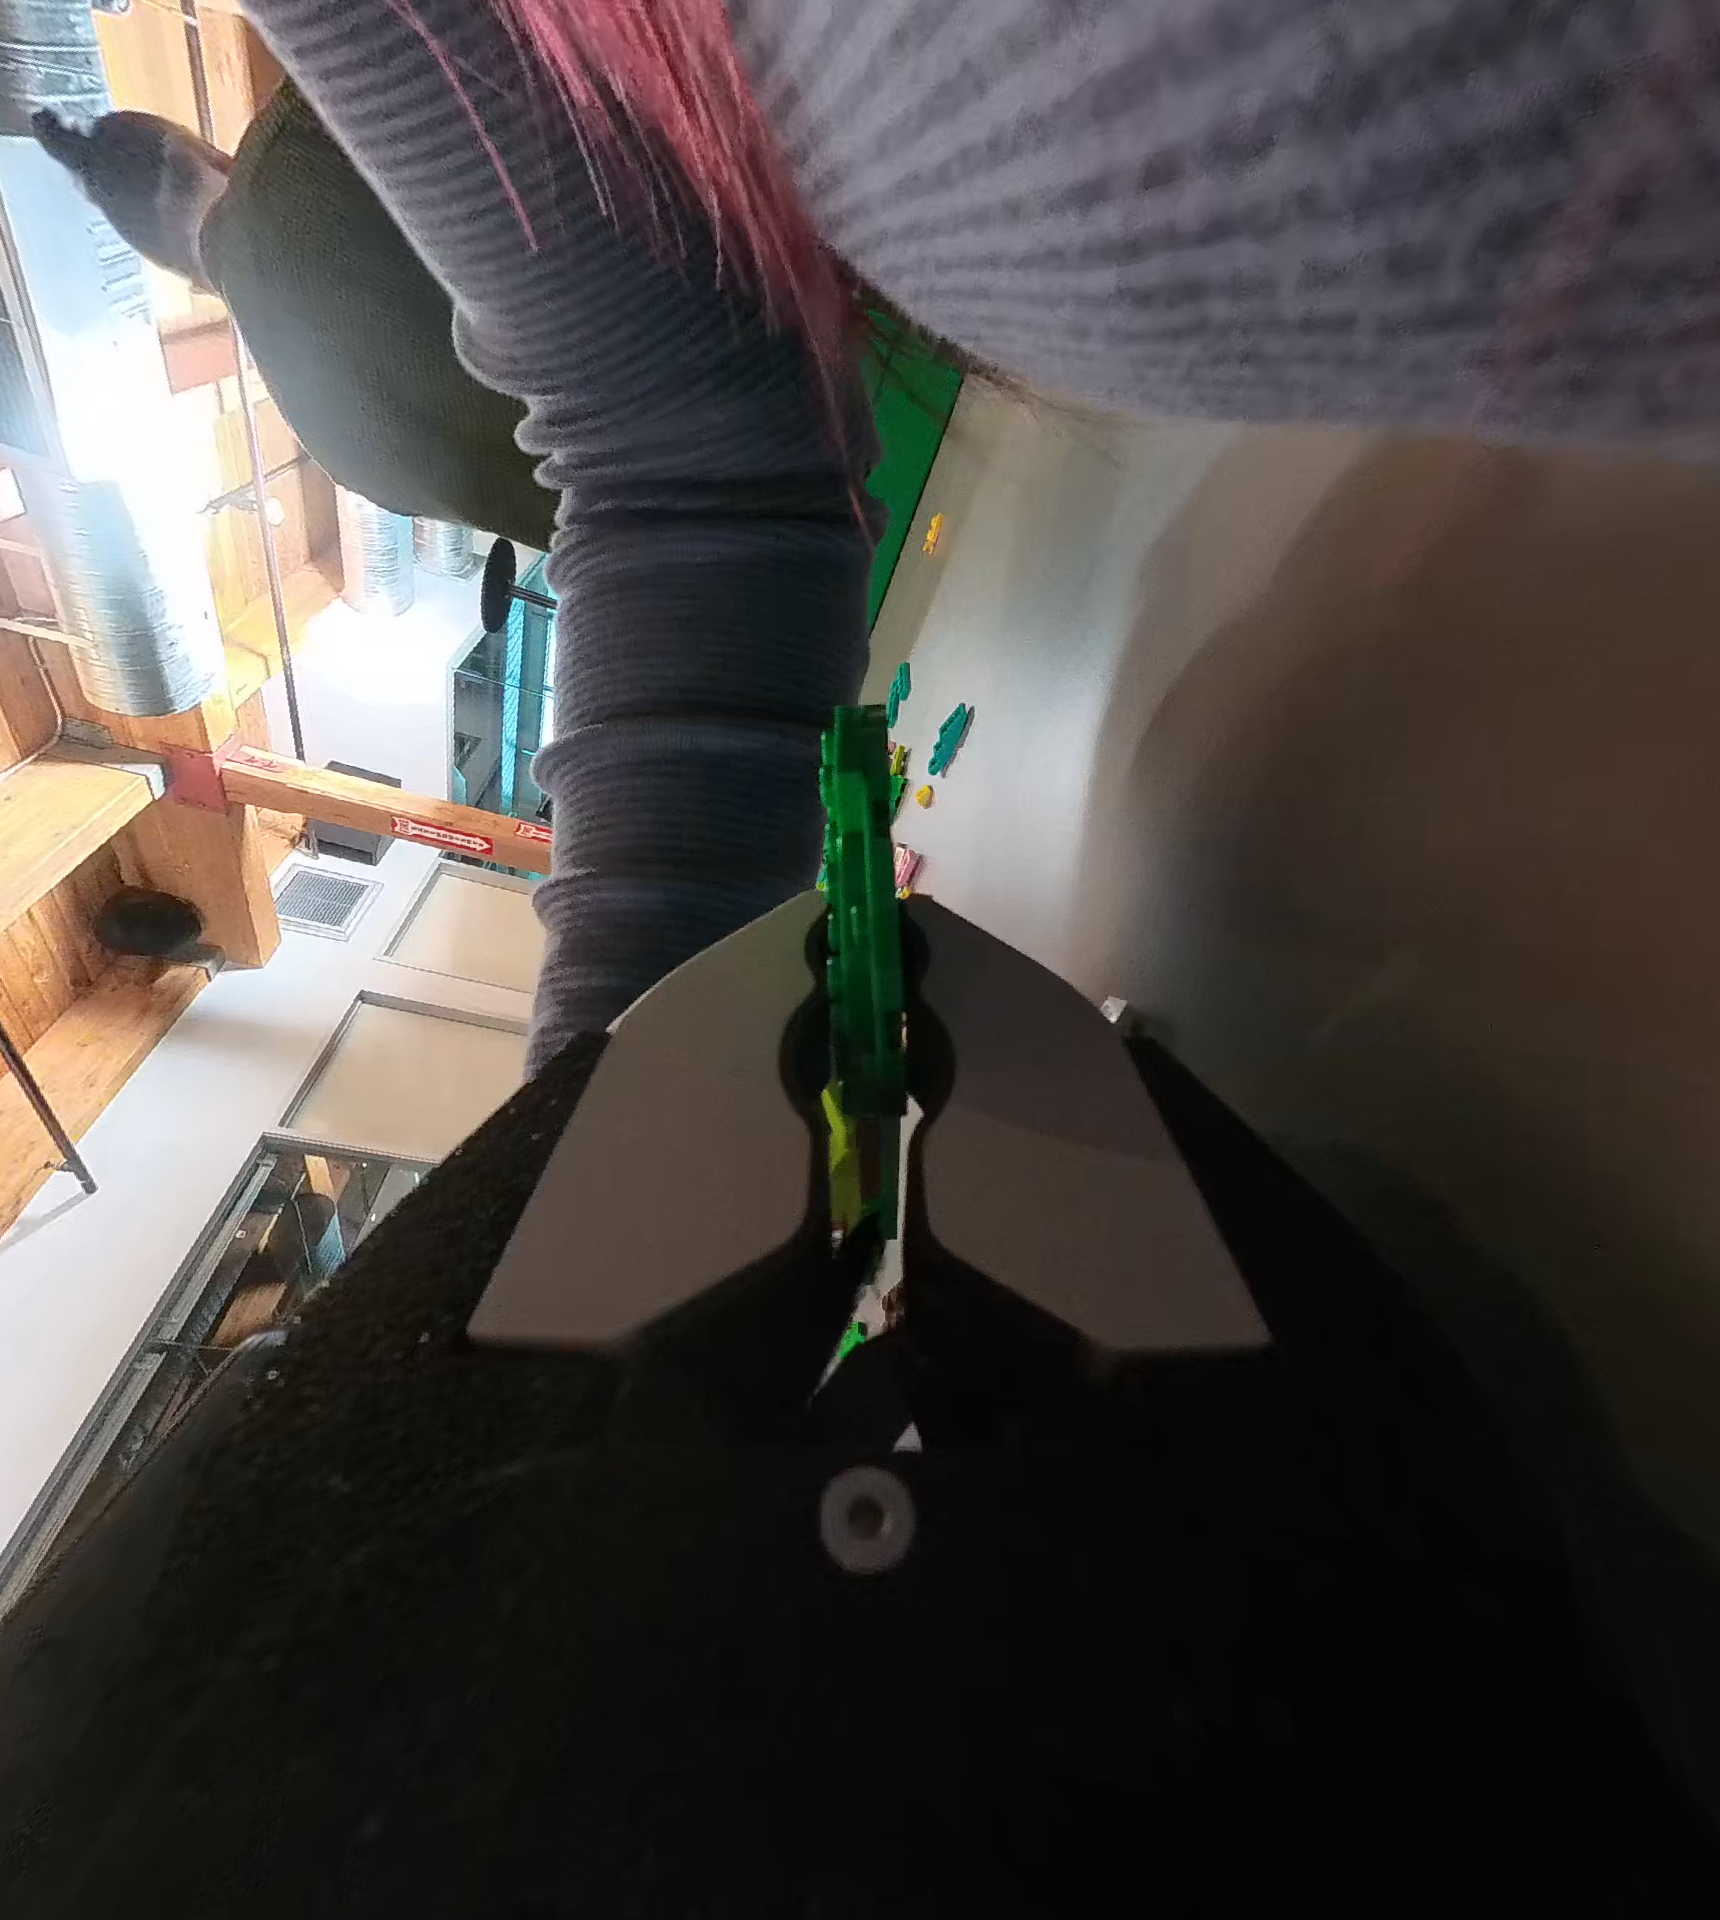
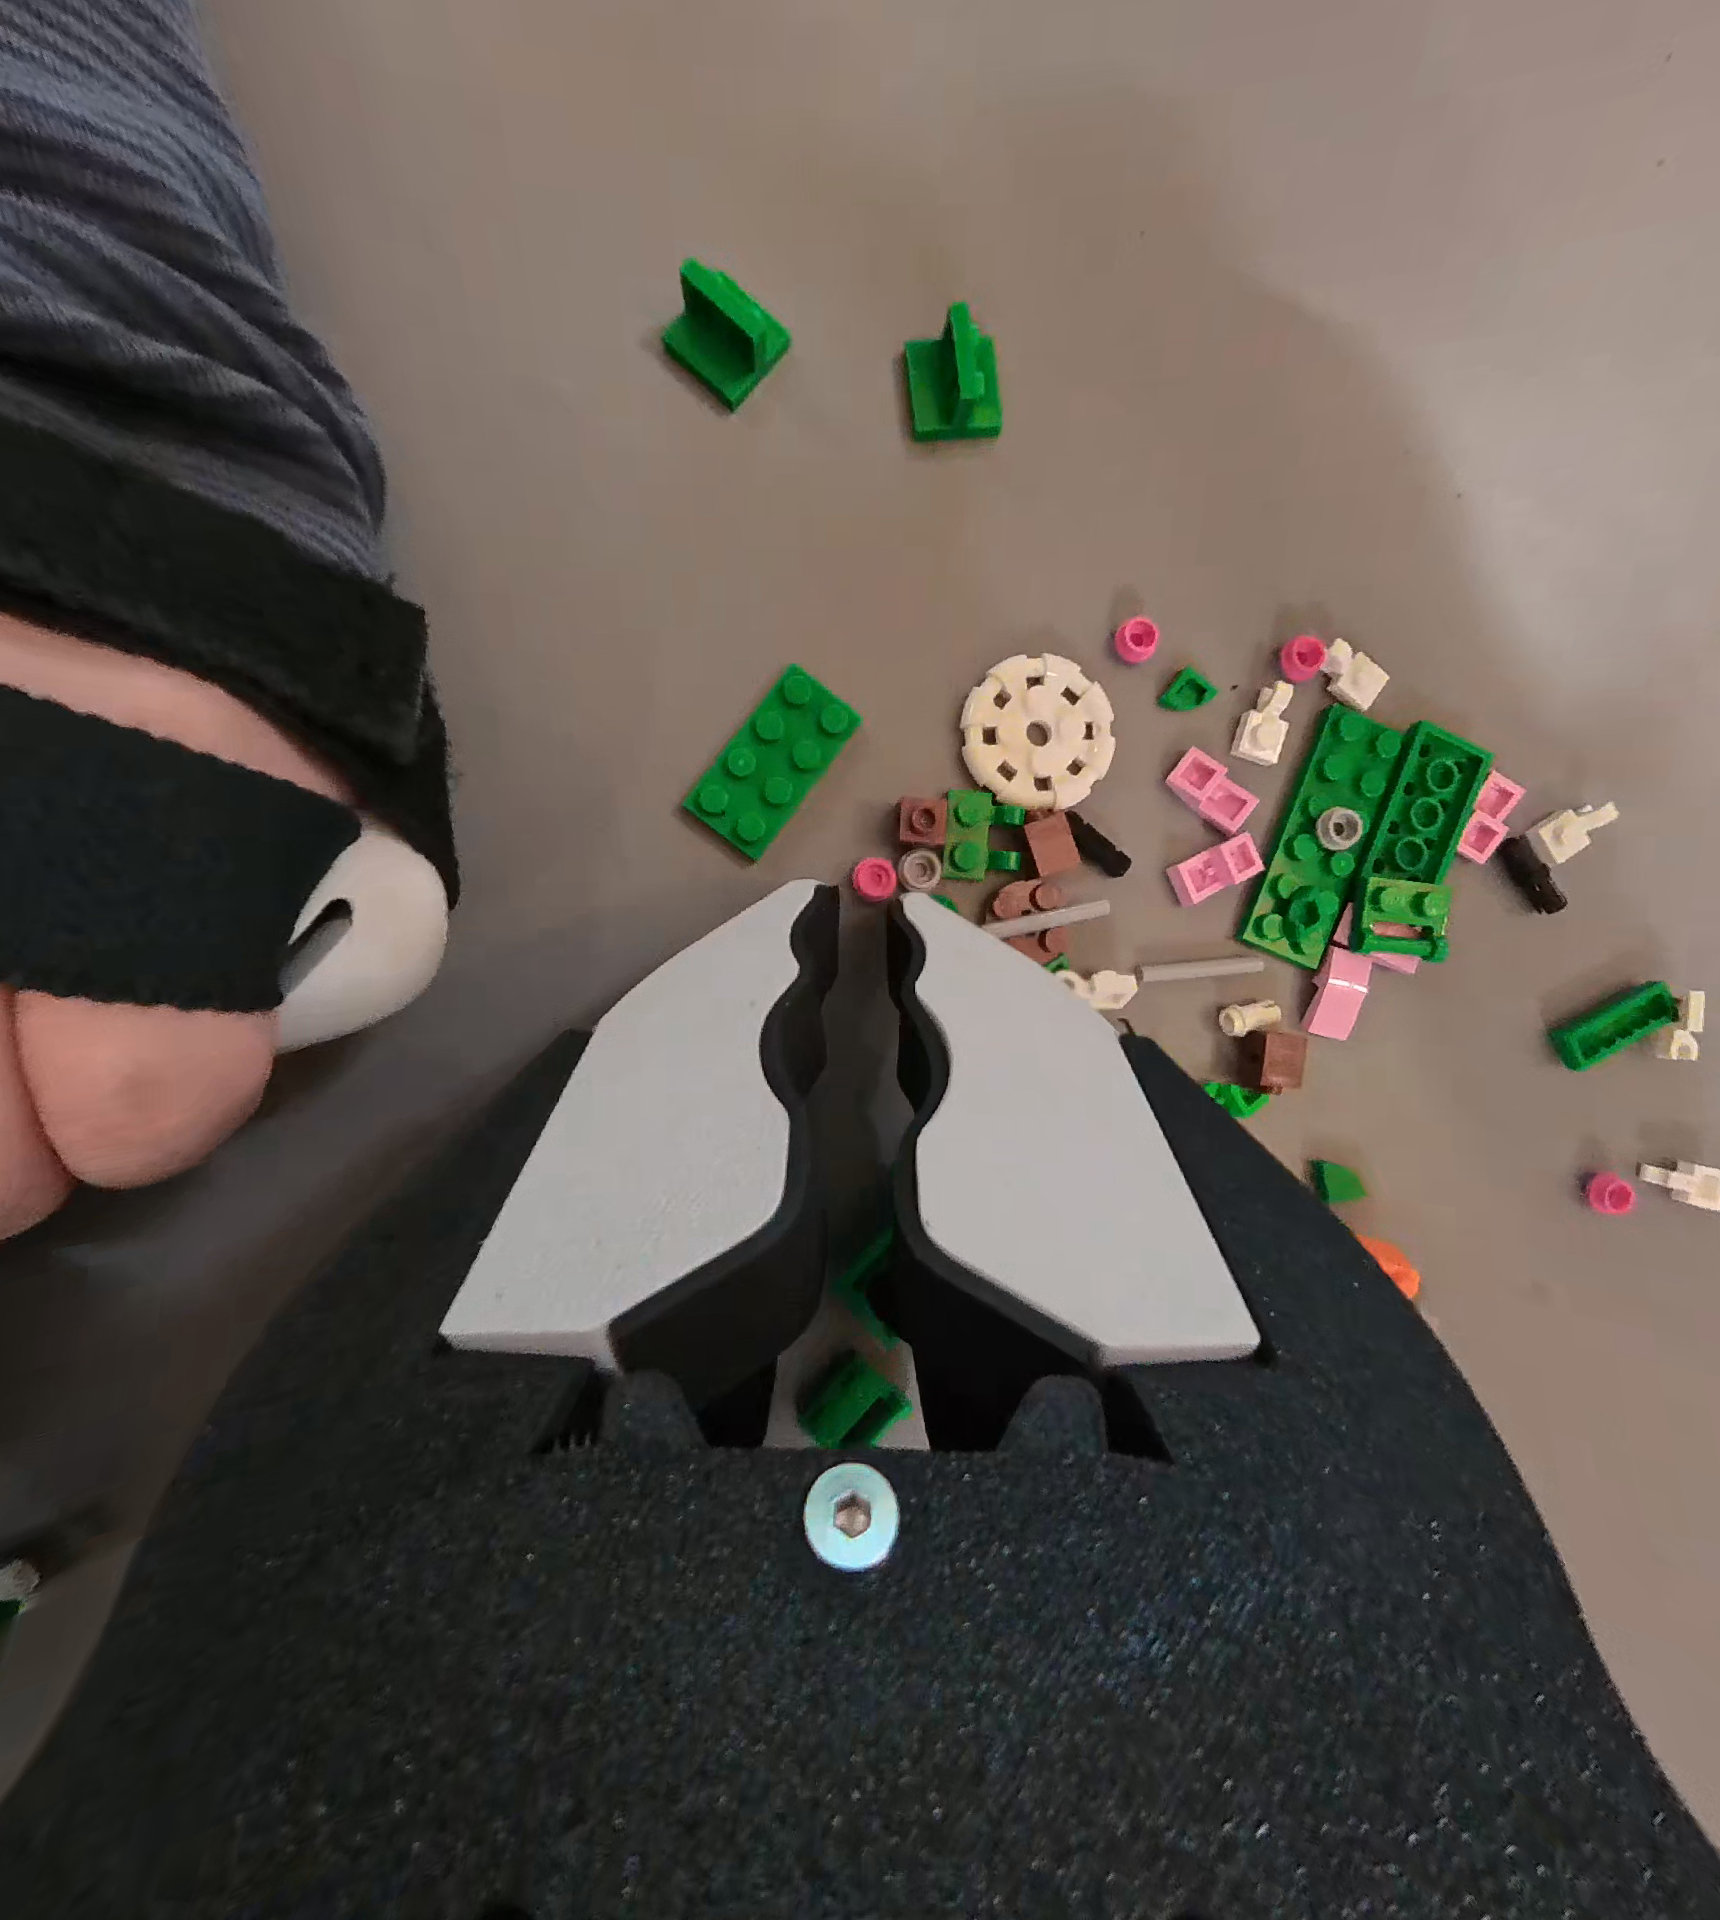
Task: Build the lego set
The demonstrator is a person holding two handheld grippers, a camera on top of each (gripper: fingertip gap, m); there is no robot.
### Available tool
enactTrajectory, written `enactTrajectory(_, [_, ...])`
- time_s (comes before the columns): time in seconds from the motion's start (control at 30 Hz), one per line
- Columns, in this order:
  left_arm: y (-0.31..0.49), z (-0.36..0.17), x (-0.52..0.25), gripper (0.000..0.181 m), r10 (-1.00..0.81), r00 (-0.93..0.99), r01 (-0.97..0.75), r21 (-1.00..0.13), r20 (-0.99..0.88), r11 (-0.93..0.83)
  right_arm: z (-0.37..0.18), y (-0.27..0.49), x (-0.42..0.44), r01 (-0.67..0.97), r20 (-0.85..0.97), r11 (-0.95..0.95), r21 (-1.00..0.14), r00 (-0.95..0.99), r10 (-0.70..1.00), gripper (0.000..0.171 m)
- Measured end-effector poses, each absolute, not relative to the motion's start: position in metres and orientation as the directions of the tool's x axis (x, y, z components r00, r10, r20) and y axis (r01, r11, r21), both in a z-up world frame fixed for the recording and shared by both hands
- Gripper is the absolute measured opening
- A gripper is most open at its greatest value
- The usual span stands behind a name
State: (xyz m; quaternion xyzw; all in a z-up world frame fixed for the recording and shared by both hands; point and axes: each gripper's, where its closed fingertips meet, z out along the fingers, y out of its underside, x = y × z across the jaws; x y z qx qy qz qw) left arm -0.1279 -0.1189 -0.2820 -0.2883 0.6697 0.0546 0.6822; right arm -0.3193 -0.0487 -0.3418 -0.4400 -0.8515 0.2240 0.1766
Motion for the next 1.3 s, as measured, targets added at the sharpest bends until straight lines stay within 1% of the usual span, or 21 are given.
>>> enactTrajectory(0.23, [-0.118,-0.282,-0.128,0.008,-0.316,0.098,-0.464,-0.324,-0.944,0.824,-0.343,-0.049,-0.324,0.655,0.128,0.519,-0.549,-0.548,0.826,0.007])
enactTrajectory(0.4, [-0.117,-0.282,-0.129,0.008,-0.323,0.107,-0.464,-0.335,-0.94,0.82,-0.331,-0.042,-0.316,0.613,0.214,0.561,-0.556,-0.546,0.81,0.006])
enactTrajectory(0.53, [-0.116,-0.281,-0.13,0.008,-0.327,0.11,-0.466,-0.34,-0.938,0.817,-0.31,-0.03,-0.282,0.591,0.256,0.566,-0.575,-0.527,0.81,0.006])
enactTrajectory(0.63, [-0.115,-0.281,-0.13,0.008,-0.326,0.112,-0.472,-0.339,-0.939,0.814,-0.299,-0.018,-0.239,0.621,0.251,0.549,-0.56,-0.504,0.826,0.006])
enactTrajectory(0.73, [-0.114,-0.282,-0.13,0.008,-0.321,0.112,-0.482,-0.334,-0.94,0.81,-0.3,-0.007,-0.188,0.705,0.186,0.509,-0.494,-0.486,0.854,0.006])
enactTrajectory(0.83, [-0.114,-0.283,-0.13,0.008,-0.314,0.107,-0.486,-0.325,-0.943,0.811,-0.31,-0.002,-0.135,0.803,0.088,0.475,-0.361,-0.478,0.874,0.006])
enactTrajectory(0.9, [-0.113,-0.284,-0.129,0.008,-0.316,0.102,-0.489,-0.324,-0.943,0.81,-0.313,-0.001,-0.111,0.816,0.072,0.497,-0.296,-0.499,0.863,0.006])
enactTrajectory(0.93, [-0.113,-0.284,-0.129,0.008,-0.314,0.102,-0.491,-0.322,-0.944,0.809,-0.314,-0.004,-0.105,0.81,0.07,0.512,-0.286,-0.515,0.854,0.006])
enactTrajectory(1.1, [-0.095,-0.281,-0.136,0.008,-0.298,0.146,-0.579,-0.326,-0.943,0.747,-0.317,-0.023,-0.096,0.776,0.063,0.538,-0.329,-0.551,0.832,0.006])
enactTrajectory(1.2, [-0.086,-0.293,-0.139,0.008,-0.336,0.11,-0.63,-0.327,-0.935,0.704,-0.325,-0.028,-0.092,0.767,0.085,0.55,-0.33,-0.557,0.827,0.006])
enactTrajectory(1.3, [-0.085,-0.301,-0.138,0.008,-0.368,0.082,-0.649,-0.33,-0.926,0.686,-0.331,-0.035,-0.092,0.753,0.096,0.537,-0.38,-0.545,0.833,0.006])
